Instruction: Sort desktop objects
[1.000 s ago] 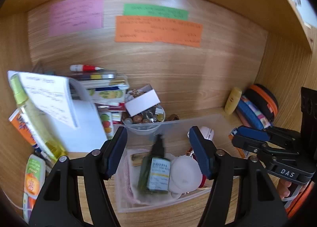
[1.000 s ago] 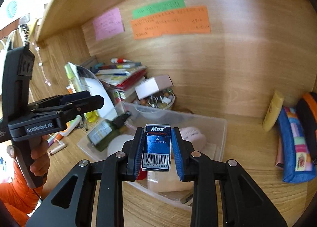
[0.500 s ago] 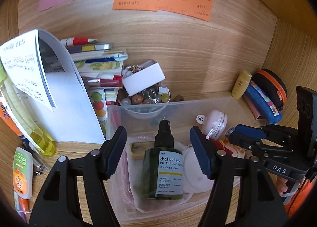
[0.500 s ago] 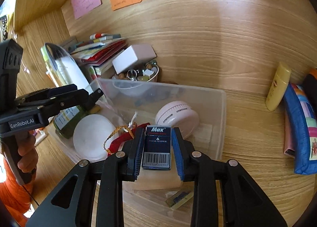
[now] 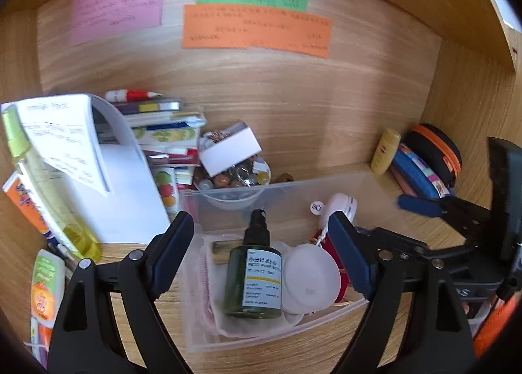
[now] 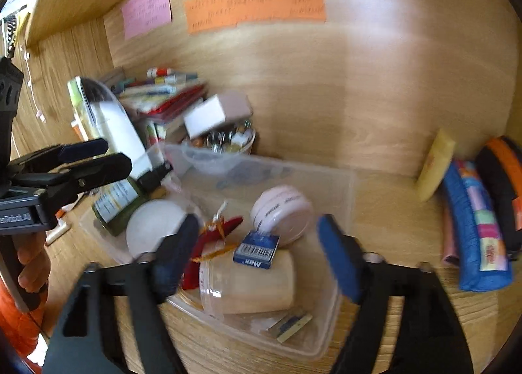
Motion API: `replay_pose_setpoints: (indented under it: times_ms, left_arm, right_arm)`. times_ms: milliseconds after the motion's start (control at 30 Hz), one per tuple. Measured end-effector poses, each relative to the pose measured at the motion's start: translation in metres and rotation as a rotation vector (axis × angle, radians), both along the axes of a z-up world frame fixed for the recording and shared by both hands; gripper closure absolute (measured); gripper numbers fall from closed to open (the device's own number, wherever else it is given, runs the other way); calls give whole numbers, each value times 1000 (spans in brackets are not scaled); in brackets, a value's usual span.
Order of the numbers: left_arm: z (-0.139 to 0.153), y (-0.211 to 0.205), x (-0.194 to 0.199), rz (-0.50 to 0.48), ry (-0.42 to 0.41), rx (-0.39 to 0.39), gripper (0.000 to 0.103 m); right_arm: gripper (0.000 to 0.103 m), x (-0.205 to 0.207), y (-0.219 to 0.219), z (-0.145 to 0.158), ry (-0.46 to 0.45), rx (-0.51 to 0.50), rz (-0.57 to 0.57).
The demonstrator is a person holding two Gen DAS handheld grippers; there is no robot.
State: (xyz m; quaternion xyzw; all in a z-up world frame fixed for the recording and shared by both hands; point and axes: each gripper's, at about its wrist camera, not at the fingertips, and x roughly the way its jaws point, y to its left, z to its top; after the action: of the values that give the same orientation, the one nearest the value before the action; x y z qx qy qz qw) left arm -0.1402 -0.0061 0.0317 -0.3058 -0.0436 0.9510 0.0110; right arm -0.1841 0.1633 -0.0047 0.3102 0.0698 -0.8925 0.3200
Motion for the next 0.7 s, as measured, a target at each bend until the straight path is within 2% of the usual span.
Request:
replay_pose_setpoints:
  times_ms: [67, 133, 300, 400, 533, 700]
  left_arm:
    - [4, -2, 5, 14, 17, 1, 6]
    - [8, -3, 13, 24, 31, -4, 6]
    - [12, 3, 33, 21, 39, -36, 6]
    - [12, 8, 44, 20, 30, -49, 6]
    - [11, 12, 58, 13, 23, -29, 6]
    - [10, 18, 76, 51, 44, -52, 6]
  right_arm:
    - [18, 10, 2, 10, 43, 3, -10]
    - [16, 15, 3, 17, 60, 10, -14]
    - [7, 30, 12, 23, 33, -5, -13]
    - [6, 40, 20, 26, 31, -24, -19]
    - [6, 56, 30, 31, 43, -40, -24]
    - [6, 79, 38, 40, 86, -50, -15]
